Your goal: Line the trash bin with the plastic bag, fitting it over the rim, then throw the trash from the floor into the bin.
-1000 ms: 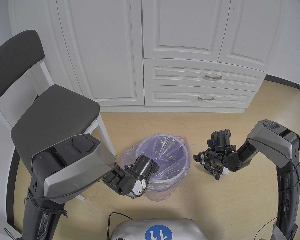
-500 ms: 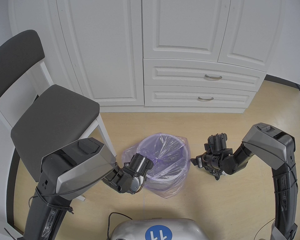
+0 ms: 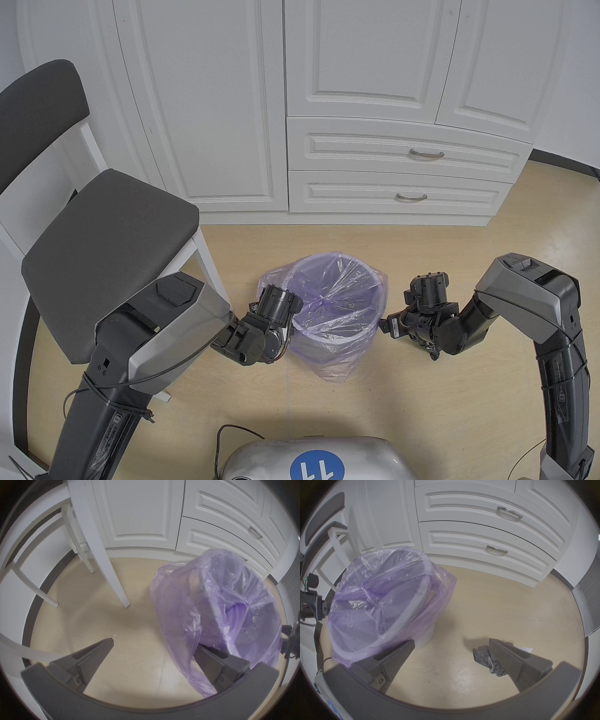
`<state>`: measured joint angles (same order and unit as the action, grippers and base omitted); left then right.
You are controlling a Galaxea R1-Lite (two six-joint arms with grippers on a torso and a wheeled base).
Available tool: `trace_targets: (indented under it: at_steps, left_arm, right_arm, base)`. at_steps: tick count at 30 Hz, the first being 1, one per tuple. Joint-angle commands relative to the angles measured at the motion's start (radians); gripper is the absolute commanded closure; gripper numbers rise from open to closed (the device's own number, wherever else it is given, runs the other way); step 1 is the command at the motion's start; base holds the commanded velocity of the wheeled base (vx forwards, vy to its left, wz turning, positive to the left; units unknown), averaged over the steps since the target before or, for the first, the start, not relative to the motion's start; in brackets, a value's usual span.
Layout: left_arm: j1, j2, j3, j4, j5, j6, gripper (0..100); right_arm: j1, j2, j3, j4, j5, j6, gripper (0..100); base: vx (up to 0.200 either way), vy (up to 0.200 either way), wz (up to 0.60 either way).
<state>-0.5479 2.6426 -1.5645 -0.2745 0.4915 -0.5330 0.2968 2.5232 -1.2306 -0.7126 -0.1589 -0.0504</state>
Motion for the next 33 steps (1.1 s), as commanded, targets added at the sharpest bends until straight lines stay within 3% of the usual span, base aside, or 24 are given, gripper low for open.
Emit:
trace_targets:
  at_steps: [1,17,24,29,33]
  left_arm:
    - [0.034,0.057,-0.086,-0.002,-0.007,0.028,0]
    - [0.068,0.047,-0.057,-0.006,-0.068,0.042,0]
    - [0.051,-0.079,0.211,-0.304,-0.162,0.093,0]
    - [0.051,-0.159,0.471,-0.572,-0.246,0.222,0]
    - [0.043,-0.176,0.595,-0.703,-0.292,0.268,0]
  right_arm:
    - [-0.001,0.035,-0.026,-0.002,-0.001,0.004,0]
    - [-0.016,0.051,-0.039,-0.002,-0.001,0.001,0]
    - [-0.005,-0.084,0.105,-0.002,0.035,-0.043,0]
    - [0.001,-0.179,0.278,-0.004,0.16,-0.181,0]
    - [0.047,-0.184,0.335,-0.07,0.197,-0.223,0]
  base:
    - [0.0,0.0,0.0]
    - [0.0,0.0,0.0]
    - [0.0,0.0,0.0]
    - [0.0,0.0,0.0]
    - [0.0,0.0,0.0]
